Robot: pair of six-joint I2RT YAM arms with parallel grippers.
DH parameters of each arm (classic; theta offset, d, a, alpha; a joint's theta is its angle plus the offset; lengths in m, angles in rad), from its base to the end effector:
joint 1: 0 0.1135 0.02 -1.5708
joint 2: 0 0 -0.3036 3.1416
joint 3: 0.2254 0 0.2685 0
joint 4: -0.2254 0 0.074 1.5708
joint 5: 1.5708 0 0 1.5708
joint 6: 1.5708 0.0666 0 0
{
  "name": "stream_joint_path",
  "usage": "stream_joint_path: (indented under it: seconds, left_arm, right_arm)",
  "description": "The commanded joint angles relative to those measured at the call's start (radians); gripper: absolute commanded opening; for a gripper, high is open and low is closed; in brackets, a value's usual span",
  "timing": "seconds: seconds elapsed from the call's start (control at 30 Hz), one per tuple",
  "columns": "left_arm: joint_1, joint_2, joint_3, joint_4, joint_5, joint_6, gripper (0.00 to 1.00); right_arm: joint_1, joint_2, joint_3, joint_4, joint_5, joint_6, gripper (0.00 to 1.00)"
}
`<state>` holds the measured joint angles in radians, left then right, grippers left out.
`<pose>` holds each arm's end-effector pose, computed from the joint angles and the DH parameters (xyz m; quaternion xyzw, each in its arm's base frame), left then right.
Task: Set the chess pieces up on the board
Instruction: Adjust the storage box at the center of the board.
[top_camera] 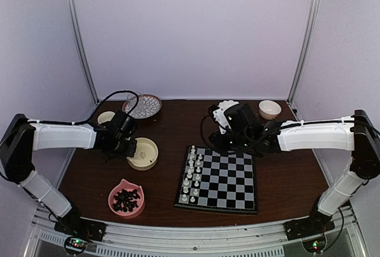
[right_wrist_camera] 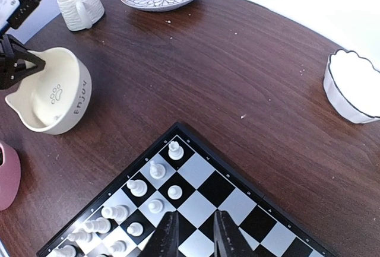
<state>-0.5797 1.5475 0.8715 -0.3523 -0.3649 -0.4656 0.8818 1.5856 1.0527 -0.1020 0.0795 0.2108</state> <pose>0.2849 -0.1581 0.1834 0.0055 0.9487 0.0199 0.3156 0.2542 0.3003 0.2525 -0.2767 0.8480 0.2038 0.4035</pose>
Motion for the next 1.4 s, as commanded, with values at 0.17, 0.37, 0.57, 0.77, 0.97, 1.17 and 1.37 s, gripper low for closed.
stream_joint_path:
  seconds: [0.17,0.37,0.57,0.77,0.97,1.17,1.37]
  left_arm:
    - [-0.218,-0.309,-0.203,0.452,-0.243,0.268,0.0]
    - [-0.249,-0.328,-0.233,0.517,-0.228,0.319,0.0]
    - [-0.272,-0.303,-0.238,0.557,-0.232,0.353,0.0]
    - [-0.272,-0.221,-0.123,0.382,-0.307,0.272,0.0]
    - [-0.272,-0.154,-0.081,0.321,-0.279,0.227,0.0]
    - [-0.271,-0.101,-0.041,0.265,-0.255,0.188,0.0]
    - [-0.234,-0.03,0.032,0.157,-0.136,0.127,0.0]
  right_arm:
    - [0.075,-0.068,-0.052,0.133,-0.135,-0.107,0.25]
    - [0.159,0.007,0.022,0.108,-0.142,-0.125,0.26]
    - [0.205,0.073,0.094,0.109,-0.257,-0.081,0.26]
    - [0.216,0.194,0.269,-0.052,-0.273,0.04,0.25]
    - [0.217,0.352,0.469,-0.213,-0.26,0.146,0.25]
    - [0.218,0.486,0.623,-0.299,-0.28,0.196,0.26]
    - [0.204,0.537,0.688,-0.347,-0.252,0.236,0.26]
